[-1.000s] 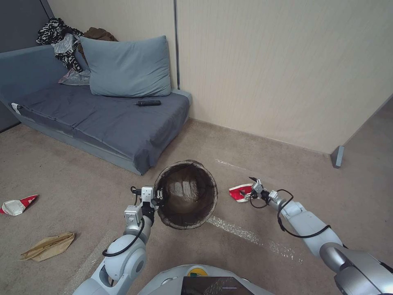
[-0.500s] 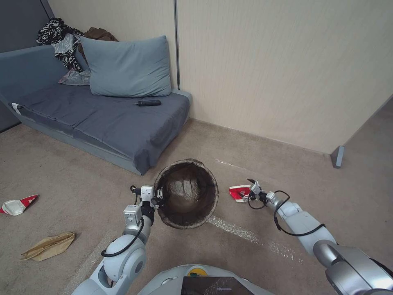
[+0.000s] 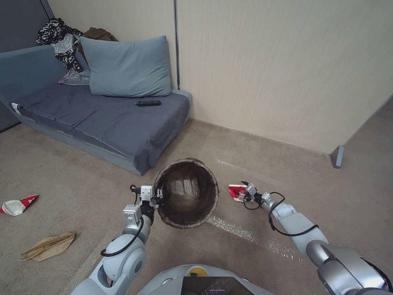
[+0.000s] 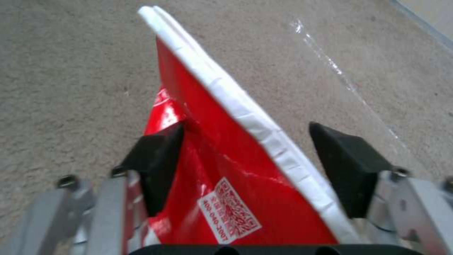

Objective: Pick up the trash bin, then pick up the garbage from the floor and place it into the trash bin.

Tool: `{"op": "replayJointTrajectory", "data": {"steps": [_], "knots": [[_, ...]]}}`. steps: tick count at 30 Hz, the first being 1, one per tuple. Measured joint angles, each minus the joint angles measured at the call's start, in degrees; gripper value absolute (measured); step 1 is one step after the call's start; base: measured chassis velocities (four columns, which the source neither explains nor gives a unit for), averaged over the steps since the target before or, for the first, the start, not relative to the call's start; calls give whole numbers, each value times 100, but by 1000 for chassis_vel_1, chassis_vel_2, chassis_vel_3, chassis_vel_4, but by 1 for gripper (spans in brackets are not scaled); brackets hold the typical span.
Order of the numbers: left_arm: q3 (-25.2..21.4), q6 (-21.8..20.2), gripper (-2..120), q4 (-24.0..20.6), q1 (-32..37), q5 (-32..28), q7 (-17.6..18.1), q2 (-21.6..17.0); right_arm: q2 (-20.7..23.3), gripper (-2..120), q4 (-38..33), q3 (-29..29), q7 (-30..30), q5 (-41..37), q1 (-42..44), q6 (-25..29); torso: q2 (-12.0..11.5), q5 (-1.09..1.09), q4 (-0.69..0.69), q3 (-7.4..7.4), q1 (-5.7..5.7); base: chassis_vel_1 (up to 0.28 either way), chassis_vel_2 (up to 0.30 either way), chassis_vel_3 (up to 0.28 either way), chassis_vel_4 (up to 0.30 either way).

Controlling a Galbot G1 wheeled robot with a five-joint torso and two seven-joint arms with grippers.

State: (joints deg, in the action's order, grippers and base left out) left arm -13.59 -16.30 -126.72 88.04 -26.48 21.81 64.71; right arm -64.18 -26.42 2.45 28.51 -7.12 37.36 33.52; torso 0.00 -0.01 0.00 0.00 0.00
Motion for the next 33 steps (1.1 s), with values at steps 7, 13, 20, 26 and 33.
{"op": "replayJointTrajectory", "data": {"steps": [7, 13, 20, 26, 33], "knots": [[13, 0, 2, 27, -71, -51, 14, -30, 3, 38, -25, 8, 51, -19, 41, -6, 0, 1, 0, 0, 0, 0, 0, 0, 0], [49, -5, 2, 83, -143, -94, 24, -36, 48, 17, -59, 20, 54, -52, 77, -13, 0, 1, -1, 0, 0, 0, 0, 0, 0], [96, -23, 2, 113, -184, -137, 38, -68, 125, 3, -141, 34, -40, -126, 116, -18, 0, 2, 0, 0, 0, 0, 0, 0, 0], [130, -40, 2, 115, -193, -169, 42, -92, 167, 3, -222, 82, -185, -135, 142, -27, 0, 1, 0, 0, 0, 0, 0, 0, 0], [203, -108, 2, 84, -192, -301, 52, -189, 508, 3, -1199, 332, -782, -325, 478, -151, 0, 1, 0, 0, 0, 0, 0, 0, 0]]}}
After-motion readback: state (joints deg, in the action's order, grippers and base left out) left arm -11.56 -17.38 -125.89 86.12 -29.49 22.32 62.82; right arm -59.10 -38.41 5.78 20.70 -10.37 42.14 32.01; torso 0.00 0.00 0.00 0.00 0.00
